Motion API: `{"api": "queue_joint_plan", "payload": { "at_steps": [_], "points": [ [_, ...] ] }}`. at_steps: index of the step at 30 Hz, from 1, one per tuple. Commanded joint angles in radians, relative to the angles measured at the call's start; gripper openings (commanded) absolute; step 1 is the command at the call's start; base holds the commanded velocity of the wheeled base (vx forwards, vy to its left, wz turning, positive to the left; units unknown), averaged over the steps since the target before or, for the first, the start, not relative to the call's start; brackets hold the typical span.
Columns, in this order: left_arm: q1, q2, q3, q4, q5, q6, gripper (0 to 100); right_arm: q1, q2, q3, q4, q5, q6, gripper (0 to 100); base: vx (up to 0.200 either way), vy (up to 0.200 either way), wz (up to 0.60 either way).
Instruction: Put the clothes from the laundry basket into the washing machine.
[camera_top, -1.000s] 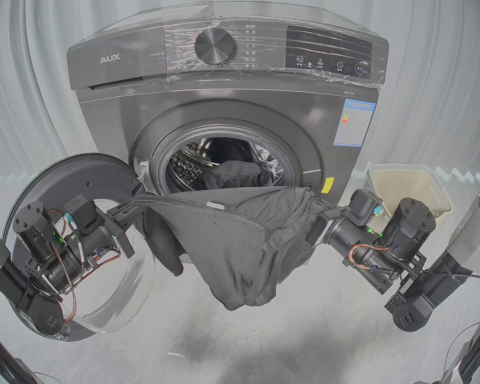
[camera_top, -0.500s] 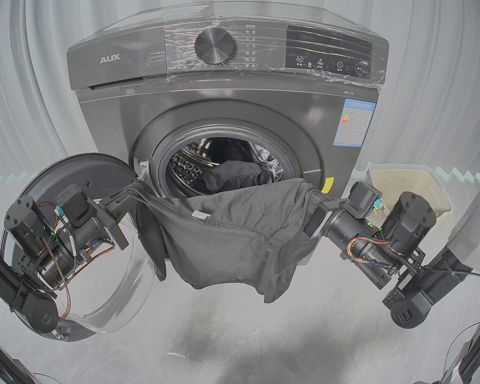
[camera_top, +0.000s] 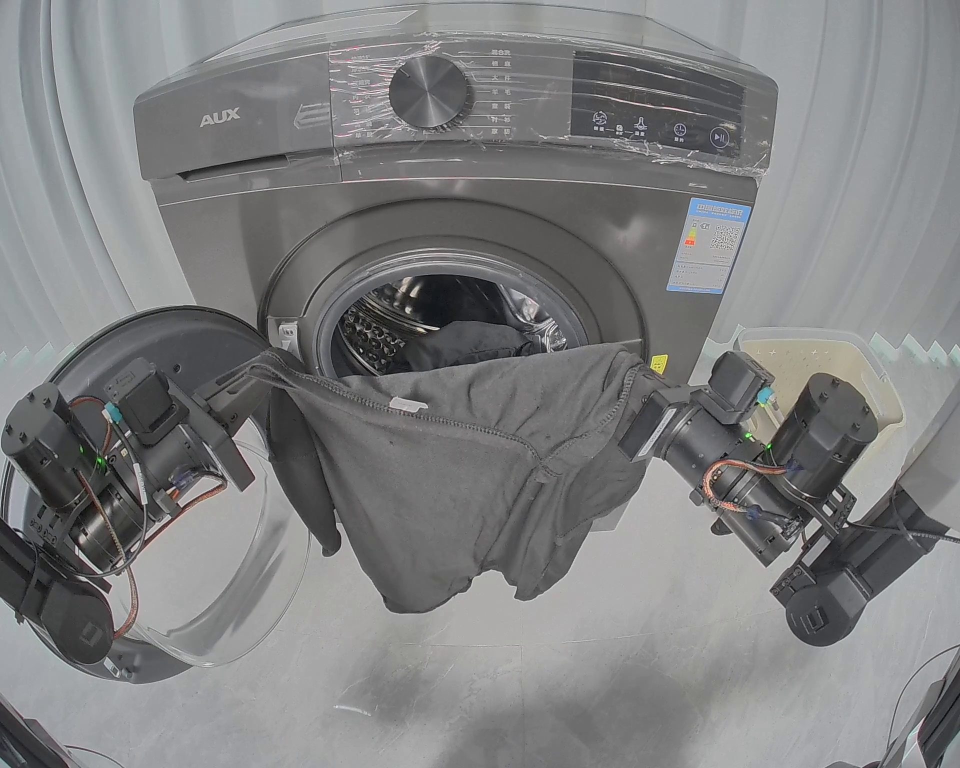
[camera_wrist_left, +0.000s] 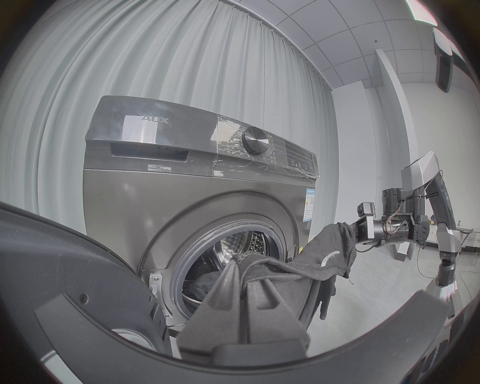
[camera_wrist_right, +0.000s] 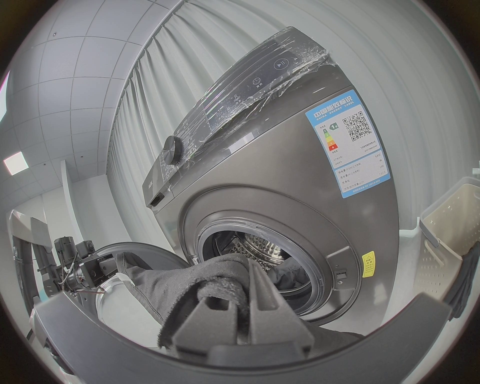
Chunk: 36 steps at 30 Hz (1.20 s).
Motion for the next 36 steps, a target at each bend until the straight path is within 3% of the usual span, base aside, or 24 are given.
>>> {"api": "queue_joint_plan", "payload": {
  "at_steps": [1,18,25,26,28,29,31,32,36],
  "points": [
    [0.001,-0.002,0.001,0.000,0.001,0.002,0,-0.002,-0.008,-0.001,0.000,0.000,-0.001,0,0.000,0.000,0.00],
    [0.001,-0.002,0.001,0.000,0.001,0.000,0,0.001,-0.008,0.002,-0.002,0.000,0.001,0,0.000,0.000,0.00],
    [-0.013,-0.002,-0.023,0.000,0.006,-0.015,0,0.004,-0.008,0.025,0.000,0.000,0.001,0,0.000,0.000,0.00],
    [-0.031,0.000,-0.035,0.000,0.011,-0.018,0,0.007,-0.010,0.047,0.000,0.000,-0.002,100,0.000,0.000,0.00],
    [-0.048,0.000,-0.049,0.000,0.020,-0.021,0,0.008,-0.008,0.070,0.000,0.001,-0.005,100,0.000,0.000,0.00],
    [-0.071,0.012,-0.088,0.001,0.067,-0.033,0,0.016,-0.001,0.143,0.003,0.004,-0.016,100,0.000,0.000,0.00],
    [-0.083,0.023,-0.109,0.003,0.100,-0.043,0,0.021,0.004,0.183,0.003,0.006,-0.027,100,0.000,0.000,0.00],
    [-0.108,0.049,-0.144,0.004,0.144,-0.052,0,0.033,0.019,0.246,0.003,0.012,-0.053,100,0.000,0.000,0.00],
    [-0.151,0.059,-0.192,0.040,0.185,-0.052,0,0.051,0.084,0.359,0.003,0.032,-0.077,100,0.000,0.000,0.00]
  ]
}}
